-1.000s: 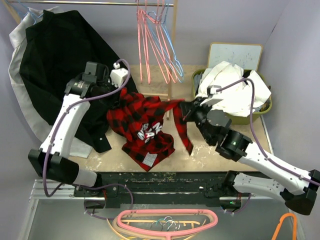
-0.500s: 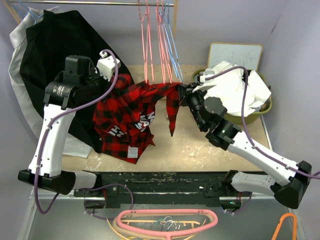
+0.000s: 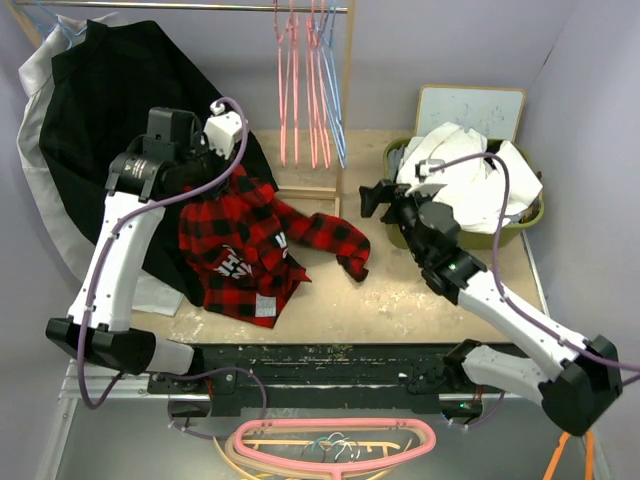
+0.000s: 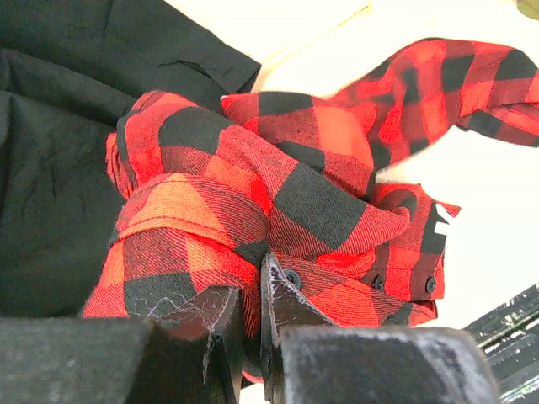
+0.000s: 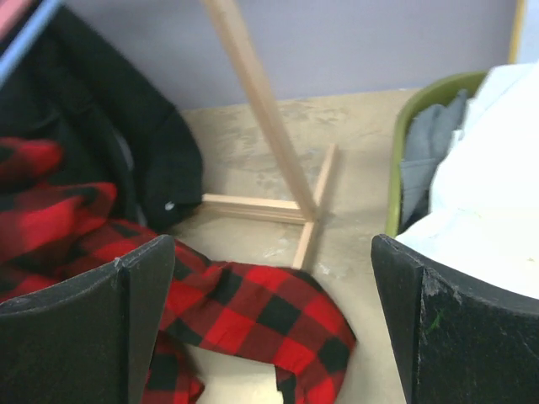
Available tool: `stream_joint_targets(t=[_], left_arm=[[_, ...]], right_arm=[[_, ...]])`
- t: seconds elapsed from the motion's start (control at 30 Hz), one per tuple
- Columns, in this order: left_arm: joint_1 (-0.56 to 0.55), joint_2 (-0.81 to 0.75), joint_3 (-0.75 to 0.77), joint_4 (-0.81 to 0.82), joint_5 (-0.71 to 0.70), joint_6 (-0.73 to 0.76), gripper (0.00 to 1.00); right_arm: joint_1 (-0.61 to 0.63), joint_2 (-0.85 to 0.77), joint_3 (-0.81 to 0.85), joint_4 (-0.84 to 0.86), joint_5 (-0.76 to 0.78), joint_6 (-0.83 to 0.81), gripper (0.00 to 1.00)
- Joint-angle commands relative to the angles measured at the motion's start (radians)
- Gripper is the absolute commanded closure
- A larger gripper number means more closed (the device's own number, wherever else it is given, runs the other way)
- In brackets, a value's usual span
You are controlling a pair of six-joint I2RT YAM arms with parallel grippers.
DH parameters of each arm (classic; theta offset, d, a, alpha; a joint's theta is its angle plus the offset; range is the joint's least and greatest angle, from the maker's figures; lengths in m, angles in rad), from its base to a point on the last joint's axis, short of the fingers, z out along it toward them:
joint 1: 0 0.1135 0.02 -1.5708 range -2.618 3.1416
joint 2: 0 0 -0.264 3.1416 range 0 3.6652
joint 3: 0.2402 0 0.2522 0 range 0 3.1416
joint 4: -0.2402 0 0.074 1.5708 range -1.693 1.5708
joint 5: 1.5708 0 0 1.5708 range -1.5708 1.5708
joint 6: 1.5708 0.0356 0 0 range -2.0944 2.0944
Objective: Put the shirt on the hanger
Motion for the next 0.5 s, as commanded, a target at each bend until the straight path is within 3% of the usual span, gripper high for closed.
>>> stream_joint_targets(t=[0.0,0.07,0.23,0.37,0.47], left_arm=[[0.006,0.051,-0.020,0.138,-0.044,-0.007,0.88],[0.006,0.095,-0.040,0.181,-0.136,-0.023,0.89],[0.008,0.135,-0.107,0.251,-0.304,-0.056,0.91],[0.008,0.108,-0.138,0.258,-0.308,-0.054,0.90],[0.008,0.095,-0.148,0.252,-0.309,-0.052,0.90]], right_arm=[[0.005,-0.131,-0.094,0.165,-0.270,-0.105,0.00],[0.008,-0.132,-0.134,0.190,-0.382,-0.178,0.00],[0.044,-0.014,-0.189,0.163,-0.728,-0.113,0.00],[0.196,0.134,-0.232,0.247,-0.549,-0.134,0.00],[0.203,0.313,-0.147,0.227,-0.649,-0.006,0.00]])
